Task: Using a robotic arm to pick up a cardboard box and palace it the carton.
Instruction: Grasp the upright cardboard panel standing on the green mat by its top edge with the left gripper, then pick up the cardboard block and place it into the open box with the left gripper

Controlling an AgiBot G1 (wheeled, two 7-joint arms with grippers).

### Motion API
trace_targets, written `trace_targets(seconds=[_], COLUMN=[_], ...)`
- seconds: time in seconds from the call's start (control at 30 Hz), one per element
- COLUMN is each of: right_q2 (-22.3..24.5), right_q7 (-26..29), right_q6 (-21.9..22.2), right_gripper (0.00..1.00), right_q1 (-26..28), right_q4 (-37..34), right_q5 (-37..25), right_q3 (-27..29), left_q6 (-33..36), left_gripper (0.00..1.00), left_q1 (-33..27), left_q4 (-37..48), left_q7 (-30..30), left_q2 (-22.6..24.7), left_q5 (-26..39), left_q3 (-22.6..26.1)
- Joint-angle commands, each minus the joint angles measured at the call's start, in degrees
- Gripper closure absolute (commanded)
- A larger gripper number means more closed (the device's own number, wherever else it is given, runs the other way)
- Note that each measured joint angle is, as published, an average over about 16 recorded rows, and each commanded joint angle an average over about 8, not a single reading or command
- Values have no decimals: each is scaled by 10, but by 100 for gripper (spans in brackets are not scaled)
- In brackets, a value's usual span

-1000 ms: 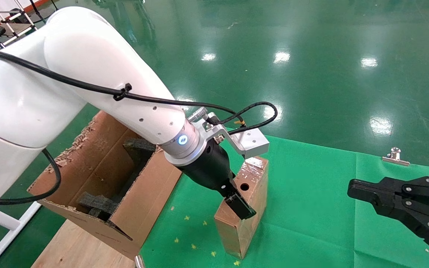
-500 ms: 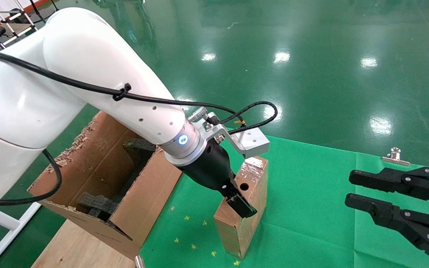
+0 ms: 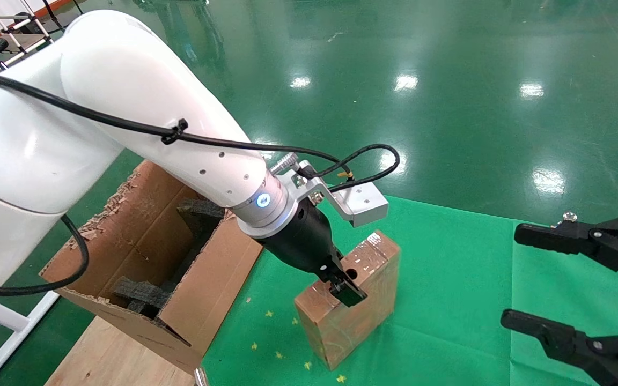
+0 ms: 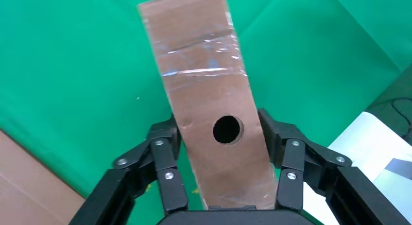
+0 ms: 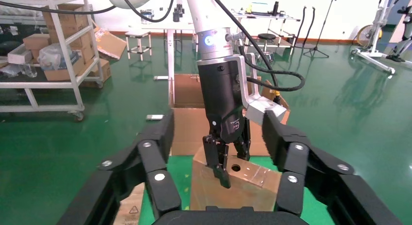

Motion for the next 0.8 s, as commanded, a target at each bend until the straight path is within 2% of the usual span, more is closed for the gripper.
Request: trace_targets(seconds=[0.03,0.23,0.4,0.6,0.8], right_q2=[0,0,0,0,0], right_q7=[0,0,0,0,0], right_q6=[0,0,0,0,0], right_gripper=[0,0,0,0,0], right_q1=[0,0,0,0,0], right_q4=[0,0,0,0,0], right_q5=[0,0,0,0,0], right_q3=[0,0,0,0,0], left_q6=[0,-4,-12,-18,-11], left_gripper=[100,100,100,100,100], left_q1=[1,-12,-36,-86,-165], left_q4=[0,12,22,71,187], left_q7=[-1,23,69,157,265], left_q2=[0,-7,-40,-100,-153], left_q5=[0,-6,-23,-50,-43], left_q3=[0,-4,-23,-64,-95])
